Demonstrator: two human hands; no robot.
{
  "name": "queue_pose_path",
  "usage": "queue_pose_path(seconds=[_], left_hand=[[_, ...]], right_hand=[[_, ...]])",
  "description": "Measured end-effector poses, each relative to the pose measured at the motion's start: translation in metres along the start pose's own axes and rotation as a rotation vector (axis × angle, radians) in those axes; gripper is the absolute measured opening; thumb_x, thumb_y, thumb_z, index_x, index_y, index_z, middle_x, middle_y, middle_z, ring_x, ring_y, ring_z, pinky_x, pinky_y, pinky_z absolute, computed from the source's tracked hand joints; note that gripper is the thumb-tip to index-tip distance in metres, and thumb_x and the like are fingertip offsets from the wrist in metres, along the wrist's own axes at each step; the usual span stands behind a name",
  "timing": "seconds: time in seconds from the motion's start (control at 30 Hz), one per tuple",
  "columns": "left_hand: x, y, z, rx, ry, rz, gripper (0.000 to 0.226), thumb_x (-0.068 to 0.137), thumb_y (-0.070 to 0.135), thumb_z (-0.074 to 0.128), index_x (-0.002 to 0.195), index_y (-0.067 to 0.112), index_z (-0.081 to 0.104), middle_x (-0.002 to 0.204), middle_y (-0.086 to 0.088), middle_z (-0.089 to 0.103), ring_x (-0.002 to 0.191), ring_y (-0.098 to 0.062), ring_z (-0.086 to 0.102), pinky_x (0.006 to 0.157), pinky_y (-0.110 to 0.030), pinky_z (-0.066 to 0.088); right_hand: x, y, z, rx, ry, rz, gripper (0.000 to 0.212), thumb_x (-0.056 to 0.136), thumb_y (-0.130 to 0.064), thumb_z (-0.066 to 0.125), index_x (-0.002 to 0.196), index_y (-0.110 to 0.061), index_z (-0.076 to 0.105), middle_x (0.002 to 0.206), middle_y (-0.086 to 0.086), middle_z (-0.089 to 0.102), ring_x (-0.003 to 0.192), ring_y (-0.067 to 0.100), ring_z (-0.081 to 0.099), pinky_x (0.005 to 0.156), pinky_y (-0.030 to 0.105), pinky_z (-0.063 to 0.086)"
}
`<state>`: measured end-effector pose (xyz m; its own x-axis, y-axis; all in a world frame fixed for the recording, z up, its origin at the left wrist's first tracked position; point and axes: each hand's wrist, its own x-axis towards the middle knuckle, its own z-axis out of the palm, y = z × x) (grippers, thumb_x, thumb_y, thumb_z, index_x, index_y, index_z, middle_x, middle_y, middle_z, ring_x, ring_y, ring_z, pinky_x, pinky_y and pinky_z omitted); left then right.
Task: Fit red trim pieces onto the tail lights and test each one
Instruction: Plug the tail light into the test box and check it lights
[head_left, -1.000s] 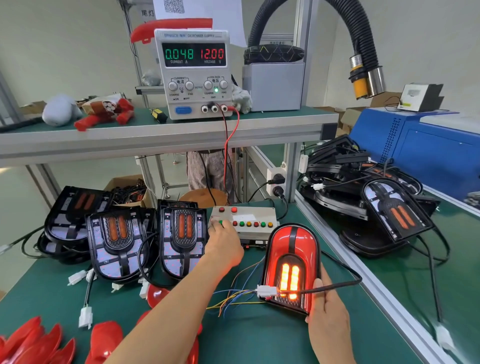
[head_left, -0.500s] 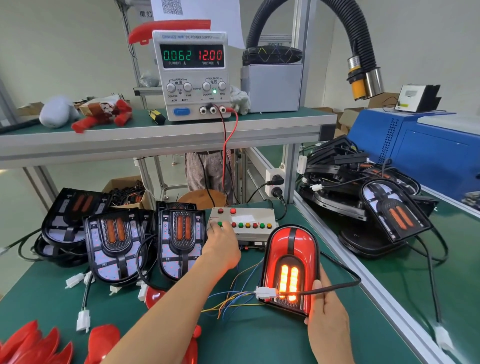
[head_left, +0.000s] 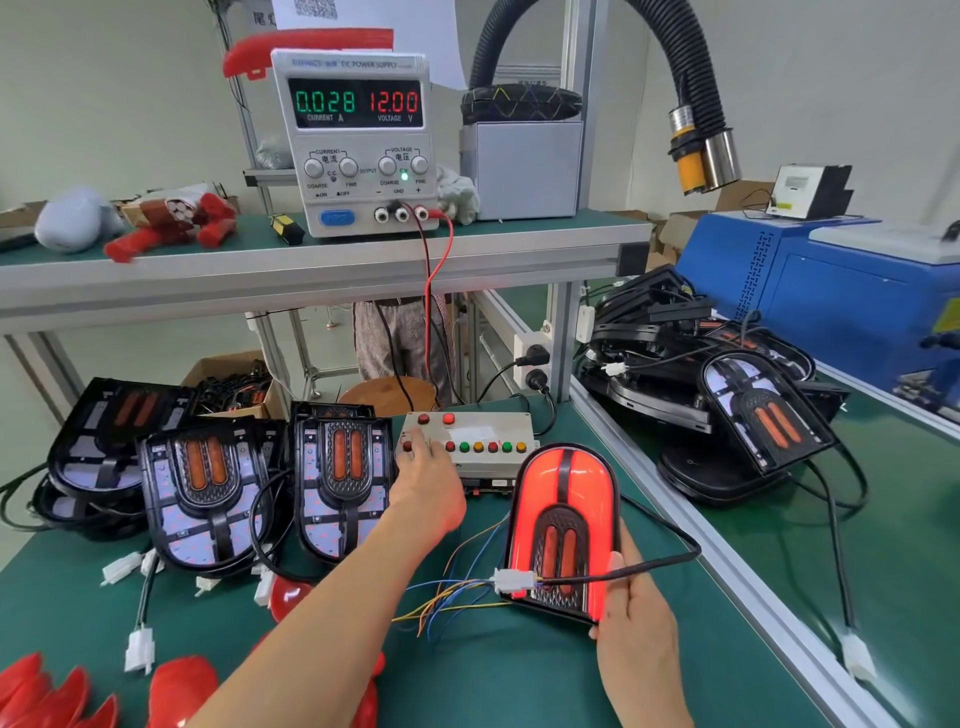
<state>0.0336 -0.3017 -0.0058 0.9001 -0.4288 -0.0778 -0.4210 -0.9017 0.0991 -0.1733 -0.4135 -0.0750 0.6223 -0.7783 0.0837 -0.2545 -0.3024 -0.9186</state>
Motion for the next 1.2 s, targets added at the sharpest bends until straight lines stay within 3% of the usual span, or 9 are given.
queue_pose_path(seconds=[0.03,0.17,0.23,0.43,0.63,0.83,1.0,1.1,1.2], left_hand=[[0.0,0.001,-0.001,-0.014,-0.005,-0.007,0.076,0.099,0.021,0.054,0.154,-0.007,0.01,0.162,-0.03,-0.005,0.15,-0.048,0.011,0.122,-0.045,0.02],[0.001,0.005,-0.001,-0.022,-0.018,-0.025,0.079,0.099,0.02,0.056,0.155,-0.008,0.007,0.162,-0.029,-0.008,0.15,-0.049,0.01,0.121,-0.044,0.023],[0.001,0.006,0.0,-0.021,-0.023,-0.03,0.082,0.099,0.022,0.057,0.155,-0.008,0.005,0.162,-0.03,-0.009,0.15,-0.048,0.011,0.12,-0.044,0.024],[0.0,0.006,0.0,0.041,0.002,-0.022,0.078,0.1,0.026,0.054,0.154,-0.008,0.008,0.161,-0.033,-0.002,0.148,-0.048,0.016,0.121,-0.045,0.021],[0.002,0.006,0.0,0.027,0.005,-0.031,0.078,0.098,0.019,0.056,0.154,-0.007,0.008,0.162,-0.031,-0.003,0.149,-0.047,0.016,0.121,-0.044,0.023],[-0.001,0.006,0.003,0.062,0.021,-0.031,0.081,0.099,0.025,0.055,0.155,-0.007,0.005,0.162,-0.033,-0.003,0.149,-0.048,0.012,0.122,-0.045,0.019],[-0.005,0.009,0.006,0.025,0.069,-0.012,0.081,0.097,0.028,0.06,0.153,-0.004,0.011,0.16,-0.031,-0.002,0.147,-0.048,0.019,0.121,-0.044,0.024],[-0.009,0.015,0.009,0.034,0.13,0.033,0.077,0.096,0.029,0.06,0.152,-0.003,0.018,0.161,-0.029,0.002,0.15,-0.044,0.012,0.123,-0.043,0.022],[-0.01,0.025,0.009,-0.02,0.174,0.107,0.064,0.092,0.022,0.062,0.146,0.007,0.031,0.155,-0.025,0.016,0.141,-0.038,0.025,0.111,-0.037,0.037]], right_hand=[[0.0,0.0,0.0,0.0,0.005,-0.007,0.042,0.107,-0.043,0.033,0.142,-0.066,0.036,0.107,-0.009,0.072,0.06,0.008,0.065,0.068,0.017,0.051],[-0.001,-0.001,0.001,0.011,0.01,-0.005,0.042,0.107,-0.042,0.033,0.136,-0.072,0.03,0.124,-0.001,0.071,0.084,0.016,0.064,0.096,0.044,0.056],[0.0,0.0,0.001,0.015,0.009,-0.004,0.041,0.106,-0.045,0.033,0.139,-0.07,0.032,0.125,0.0,0.071,0.086,0.017,0.063,0.098,0.048,0.055],[0.001,0.001,0.001,0.044,0.016,-0.044,0.058,0.088,-0.066,0.024,0.144,-0.062,0.037,0.109,-0.004,0.072,0.064,-0.004,0.064,0.072,0.031,0.059],[0.004,0.009,0.001,0.024,0.018,-0.034,0.043,0.108,-0.04,0.035,0.147,-0.055,0.043,0.099,-0.009,0.071,0.054,0.004,0.063,0.06,0.011,0.045],[0.003,0.007,0.002,0.037,0.017,-0.027,0.043,0.106,-0.044,0.034,0.145,-0.06,0.039,0.112,-0.005,0.071,0.057,0.005,0.064,0.058,0.011,0.048],[0.002,0.006,0.002,0.06,0.01,-0.038,0.052,0.093,-0.06,0.027,0.145,-0.062,0.038,0.106,-0.003,0.073,0.061,0.0,0.063,0.074,0.034,0.059],[0.004,0.007,0.003,0.071,0.016,-0.046,0.045,0.1,-0.054,0.031,0.144,-0.063,0.038,0.109,-0.006,0.072,0.066,-0.001,0.065,0.072,0.031,0.059],[0.004,0.008,0.004,0.076,0.021,-0.042,0.041,0.105,-0.046,0.035,0.14,-0.066,0.037,0.112,-0.008,0.072,0.069,0.005,0.066,0.067,0.025,0.058]])
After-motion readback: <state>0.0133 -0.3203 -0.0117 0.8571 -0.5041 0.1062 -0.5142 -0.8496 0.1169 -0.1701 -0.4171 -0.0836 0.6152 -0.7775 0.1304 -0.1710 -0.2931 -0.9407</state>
